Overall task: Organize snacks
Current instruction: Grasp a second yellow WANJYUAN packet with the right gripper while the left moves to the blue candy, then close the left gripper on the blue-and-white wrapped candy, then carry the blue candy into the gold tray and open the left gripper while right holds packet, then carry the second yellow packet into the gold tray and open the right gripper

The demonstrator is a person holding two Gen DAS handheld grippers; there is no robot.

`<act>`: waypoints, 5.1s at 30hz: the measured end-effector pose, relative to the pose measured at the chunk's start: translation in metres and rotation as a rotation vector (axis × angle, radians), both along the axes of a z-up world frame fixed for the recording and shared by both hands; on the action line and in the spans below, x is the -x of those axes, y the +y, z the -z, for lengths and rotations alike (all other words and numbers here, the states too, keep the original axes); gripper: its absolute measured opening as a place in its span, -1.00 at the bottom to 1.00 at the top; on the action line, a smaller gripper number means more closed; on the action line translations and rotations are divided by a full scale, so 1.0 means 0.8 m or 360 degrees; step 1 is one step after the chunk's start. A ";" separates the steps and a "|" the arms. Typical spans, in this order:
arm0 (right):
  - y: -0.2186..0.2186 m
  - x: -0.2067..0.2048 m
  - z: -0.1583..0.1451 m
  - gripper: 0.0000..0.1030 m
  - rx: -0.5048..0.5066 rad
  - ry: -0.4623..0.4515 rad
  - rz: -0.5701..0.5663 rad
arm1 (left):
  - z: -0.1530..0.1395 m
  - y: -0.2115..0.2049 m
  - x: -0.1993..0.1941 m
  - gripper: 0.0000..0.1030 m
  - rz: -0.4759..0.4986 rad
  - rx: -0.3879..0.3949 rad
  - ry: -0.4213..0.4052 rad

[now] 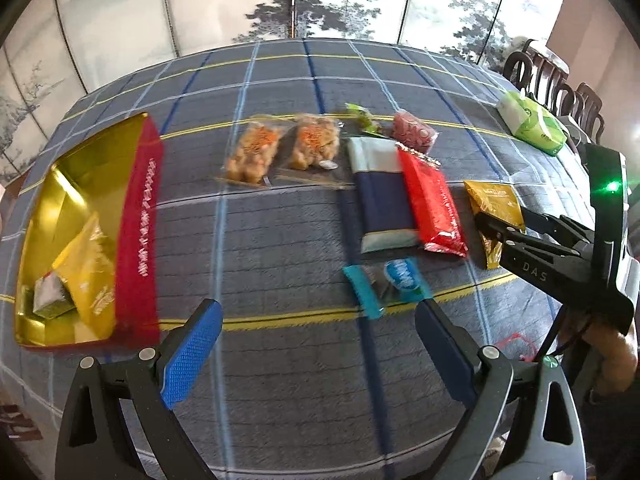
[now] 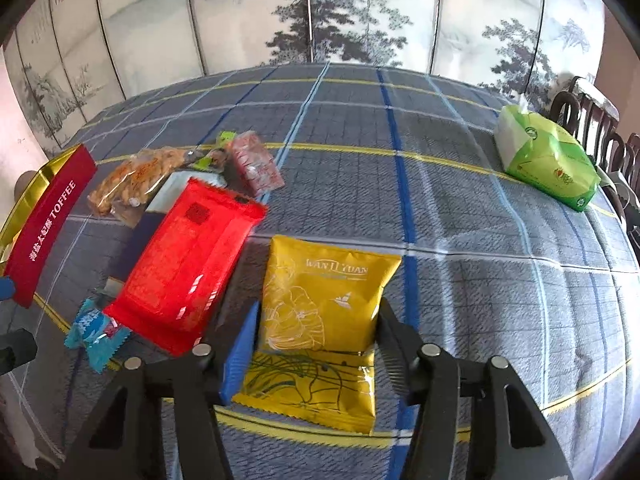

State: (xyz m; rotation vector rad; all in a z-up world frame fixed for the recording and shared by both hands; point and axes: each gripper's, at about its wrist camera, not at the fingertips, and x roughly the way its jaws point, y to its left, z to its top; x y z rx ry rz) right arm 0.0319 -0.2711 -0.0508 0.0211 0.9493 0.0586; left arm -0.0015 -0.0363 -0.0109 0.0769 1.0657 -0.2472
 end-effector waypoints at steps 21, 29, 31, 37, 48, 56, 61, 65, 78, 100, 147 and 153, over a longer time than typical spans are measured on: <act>-0.056 -0.028 0.005 0.12 -0.0005 -0.0056 0.0147 | 0.044 -0.059 -0.028 0.21 0.0063 -0.0040 0.0138; -0.055 -0.026 0.006 0.14 -0.0006 -0.0056 0.0143 | 0.045 -0.056 -0.032 -0.29 0.0065 -0.0014 0.0133; -0.055 -0.026 0.006 0.14 -0.0006 -0.0056 0.0142 | 0.044 -0.052 -0.033 -0.36 0.0055 0.0018 0.0140; -0.056 -0.027 0.006 0.14 -0.0004 -0.0056 0.0142 | 0.040 -0.043 -0.029 -0.42 0.0047 0.0019 0.0124; -0.056 -0.026 0.006 0.14 -0.0003 -0.0056 0.0143 | 0.025 -0.027 -0.018 -0.43 0.0047 0.0011 0.0089; -0.056 -0.026 0.006 0.14 0.0001 -0.0056 0.0142 | 0.001 0.001 -0.014 -0.43 -0.0021 0.0016 0.0035; -0.055 -0.026 0.006 0.14 0.0003 -0.0056 0.0142 | -0.022 0.035 -0.016 -0.43 -0.0115 0.0029 -0.0027; -0.056 -0.025 0.006 0.14 0.0004 -0.0056 0.0142 | -0.042 0.067 -0.021 -0.43 -0.0206 0.0017 -0.0093; -0.057 -0.025 0.005 0.14 0.0009 -0.0055 0.0141 | -0.044 0.199 -0.037 -0.43 -0.0576 -0.0069 -0.0127; -0.062 -0.023 0.006 0.11 0.0030 -0.0054 0.0149 | 0.006 0.271 -0.030 -0.42 -0.0647 -0.0178 -0.0009; -0.038 -0.022 -0.030 0.09 0.0114 -0.0071 0.0321 | -0.015 0.267 0.000 0.64 -0.0579 -0.0229 -0.0166; -0.009 -0.026 -0.075 0.09 0.0065 -0.0175 0.0250 | -0.024 0.274 0.005 0.73 -0.0618 -0.0175 -0.0202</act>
